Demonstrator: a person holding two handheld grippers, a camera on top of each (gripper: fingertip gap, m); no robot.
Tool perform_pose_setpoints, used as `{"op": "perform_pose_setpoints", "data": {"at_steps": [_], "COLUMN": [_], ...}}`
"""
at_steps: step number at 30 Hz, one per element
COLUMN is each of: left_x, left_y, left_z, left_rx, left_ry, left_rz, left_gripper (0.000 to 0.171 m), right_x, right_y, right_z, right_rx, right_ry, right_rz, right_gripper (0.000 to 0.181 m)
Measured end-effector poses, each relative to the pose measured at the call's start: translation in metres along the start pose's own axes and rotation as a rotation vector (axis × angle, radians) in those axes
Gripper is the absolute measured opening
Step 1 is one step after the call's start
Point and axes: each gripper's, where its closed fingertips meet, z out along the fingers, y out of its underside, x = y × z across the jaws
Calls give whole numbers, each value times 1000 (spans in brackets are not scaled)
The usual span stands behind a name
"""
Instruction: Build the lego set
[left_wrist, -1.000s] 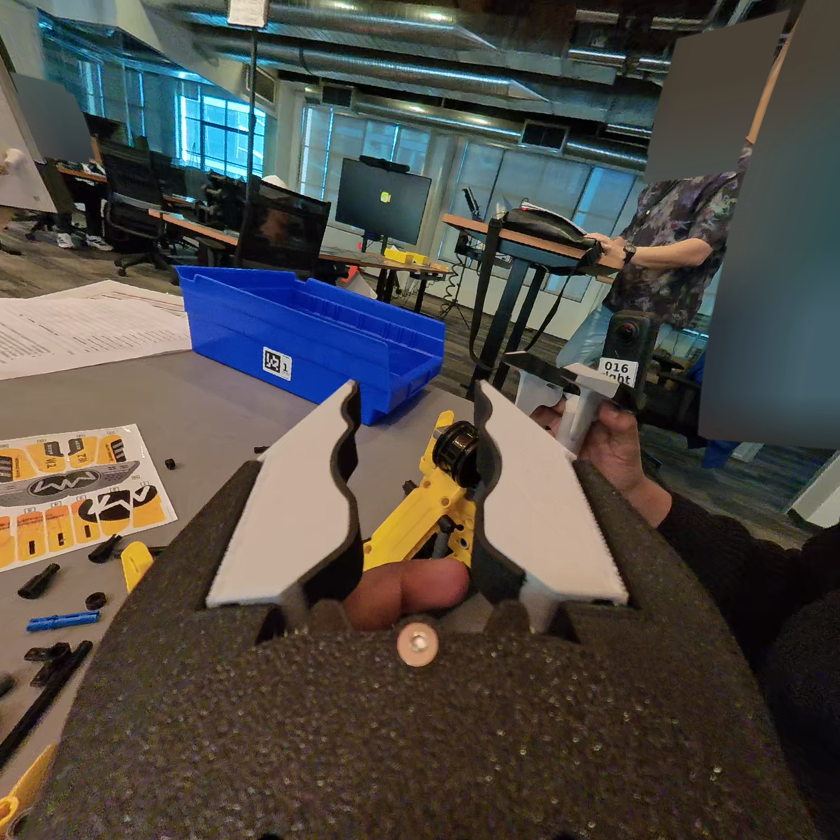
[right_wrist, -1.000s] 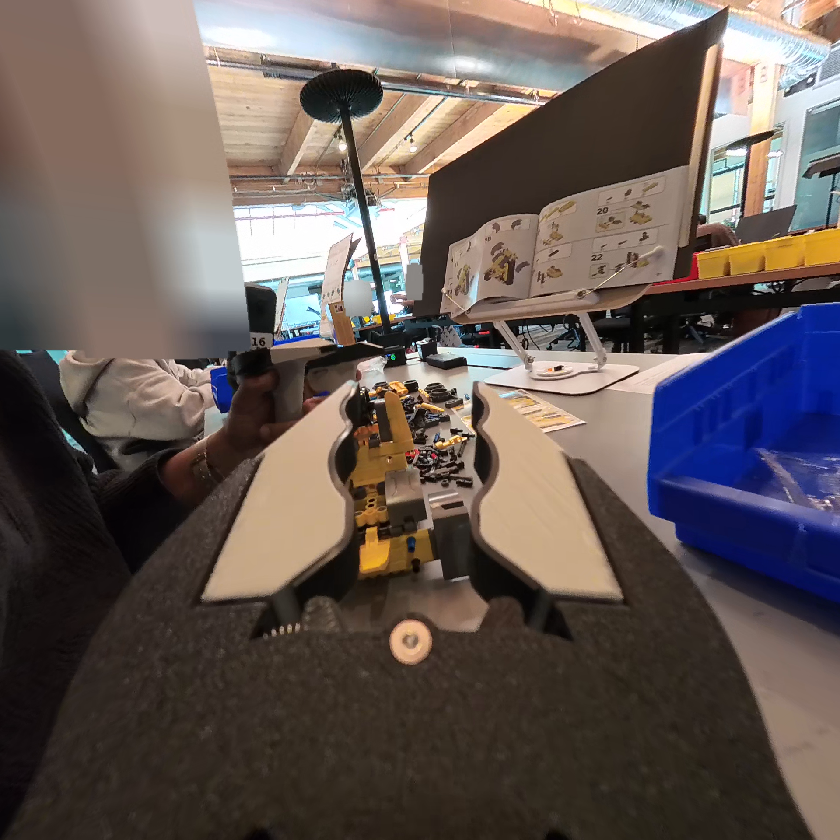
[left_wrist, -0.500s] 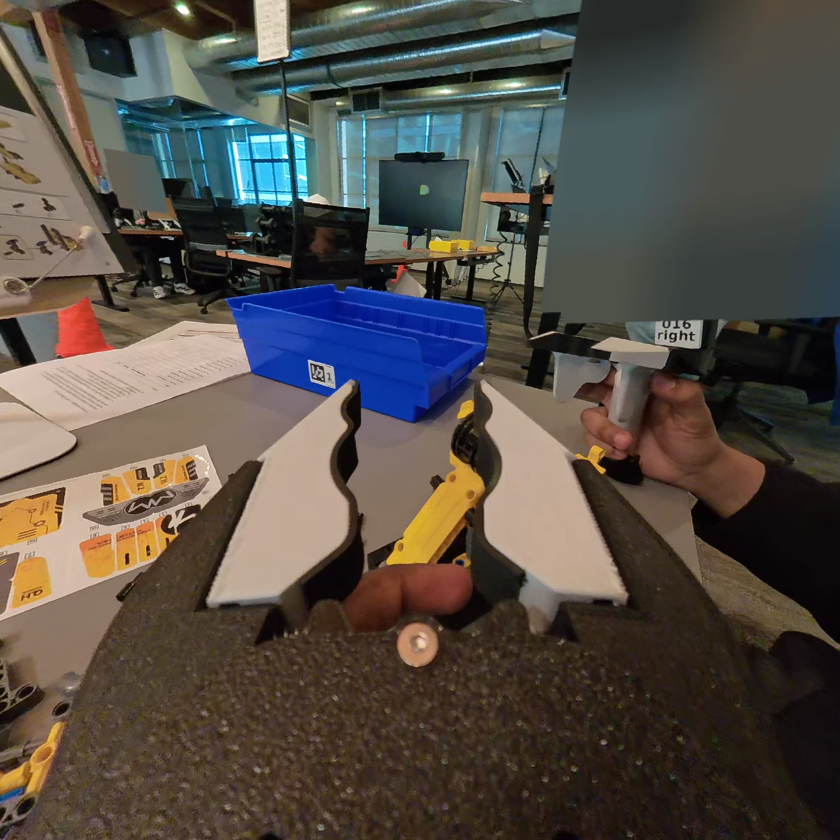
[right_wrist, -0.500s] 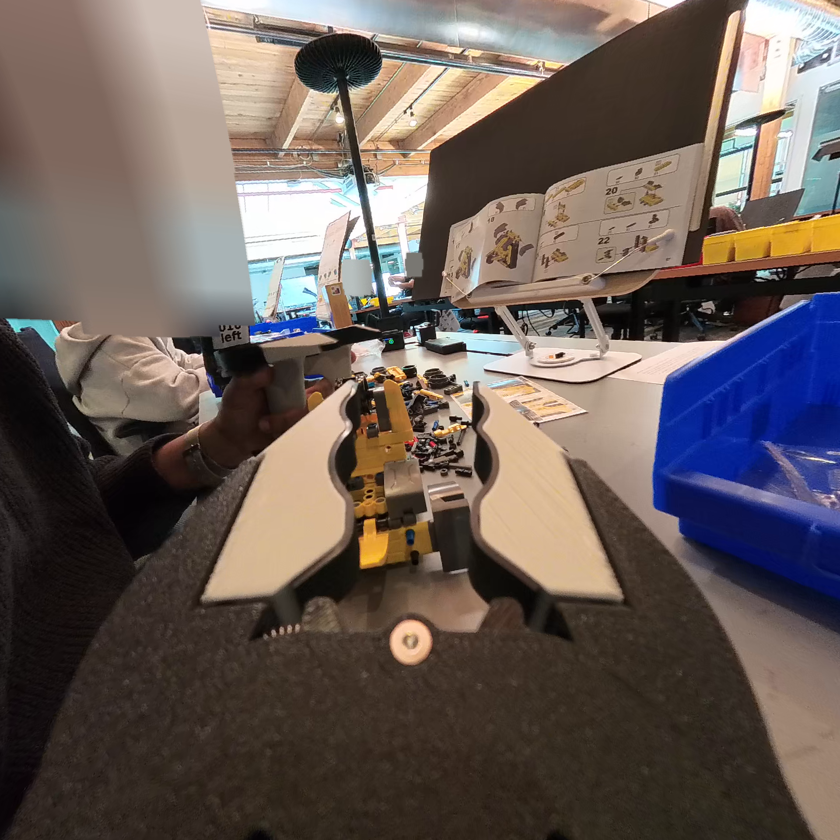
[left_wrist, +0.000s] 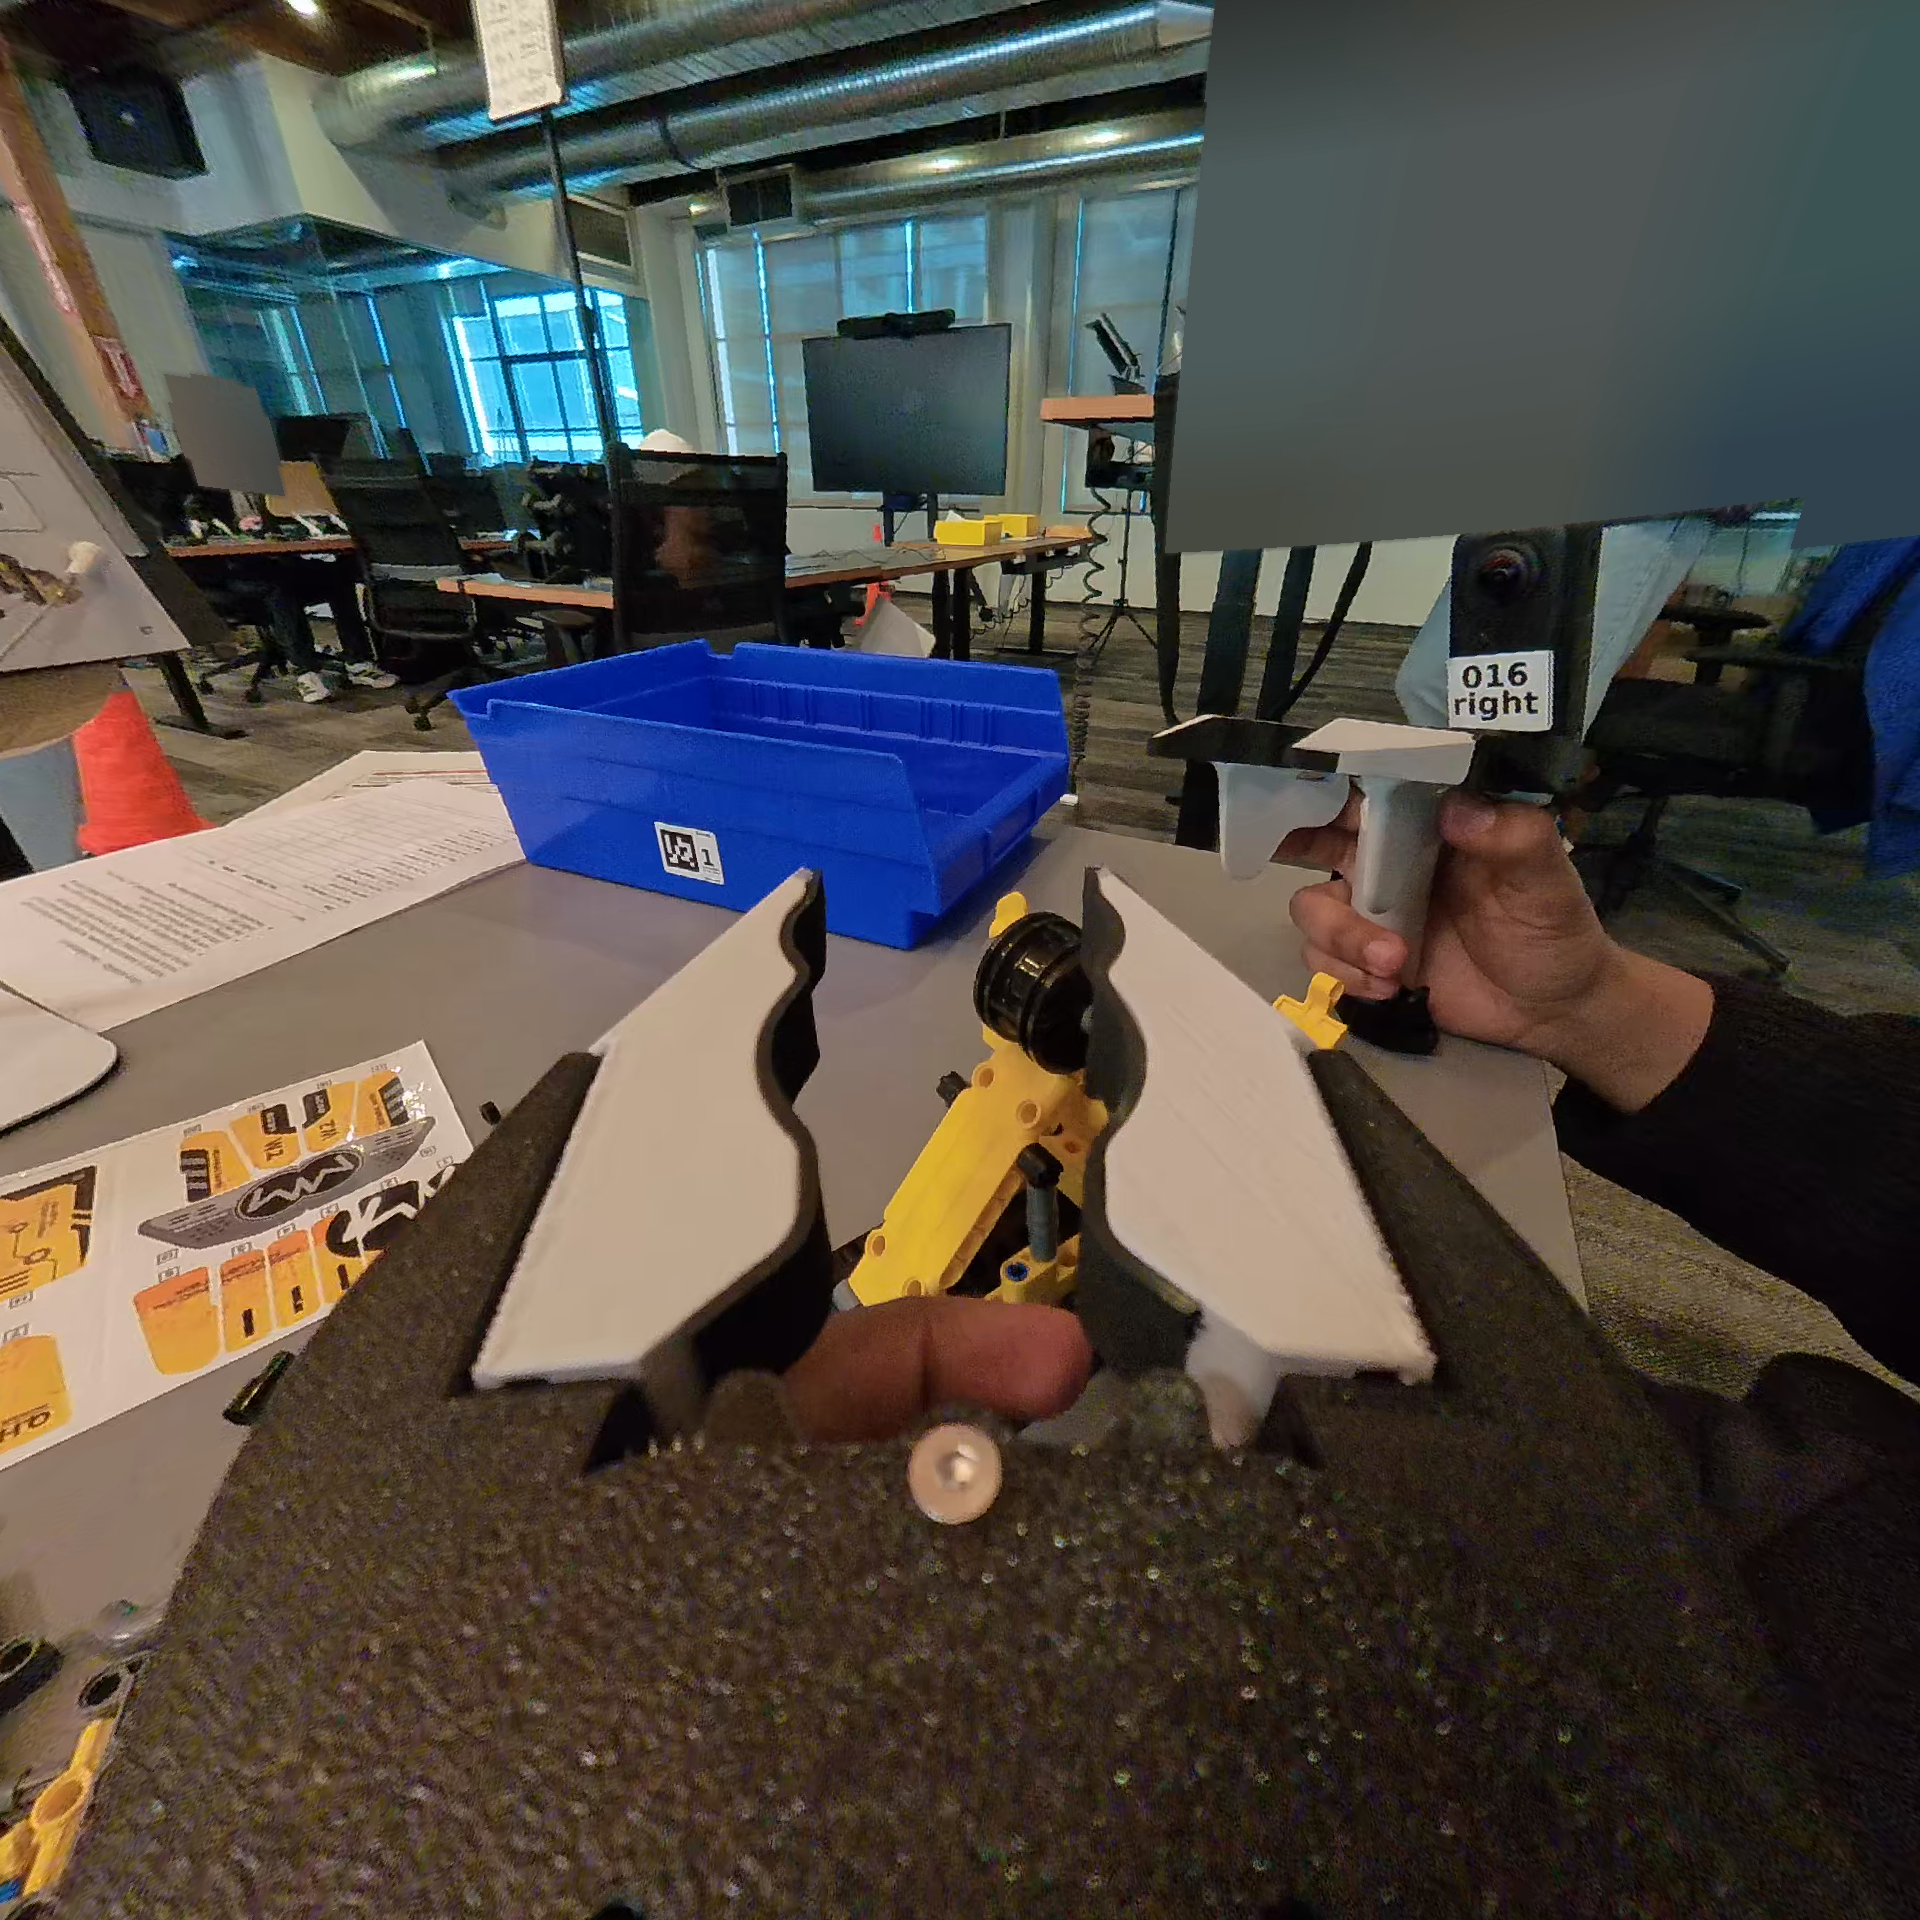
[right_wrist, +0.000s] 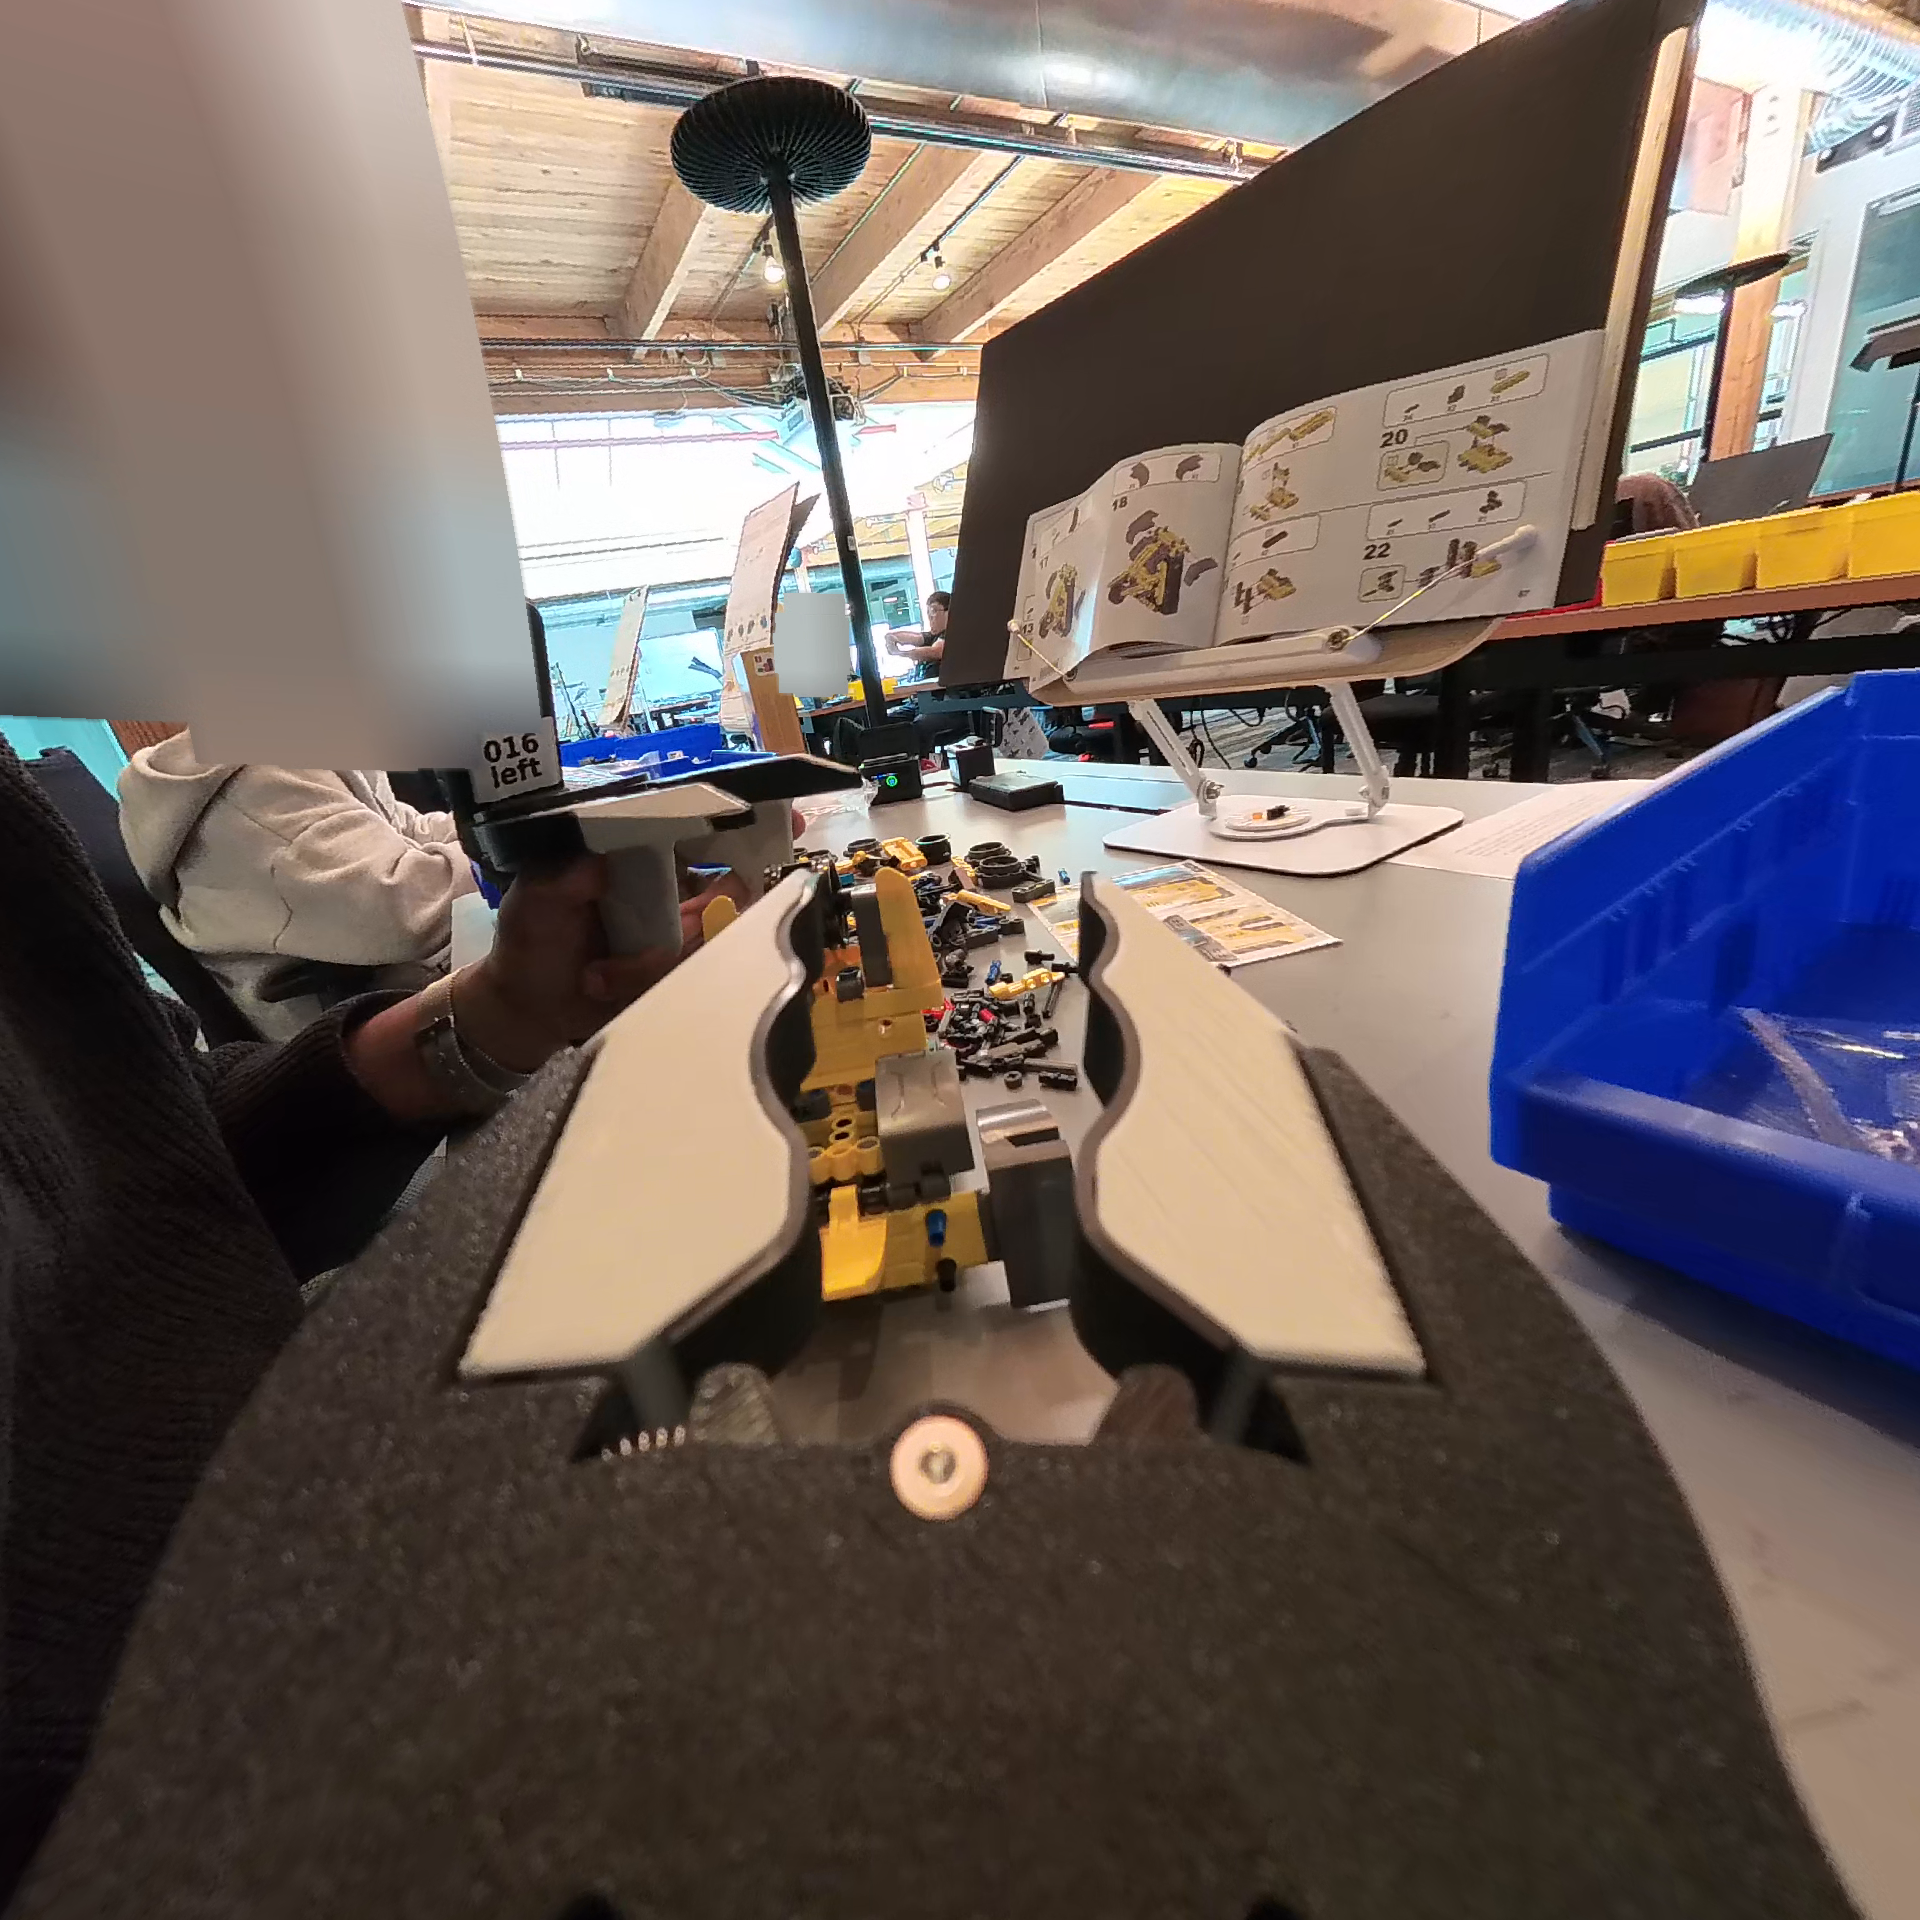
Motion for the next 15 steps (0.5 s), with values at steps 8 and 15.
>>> {"op": "perform_pose_setpoints", "data": {"at_steps": [8,15], "left_x": [12,12], "left_y": [22,23], "left_z": [8,8], "left_rx": [-117,-117], "left_ry": [42,45], "left_rz": [42,23], "left_gripper": [49,48], "right_x": [0,0], "right_y": [0,0], "right_z": [0,-1], "right_rx": [2,2], "right_ry": [1,2], "right_rz": [1,2], "right_gripper": [48,48]}}
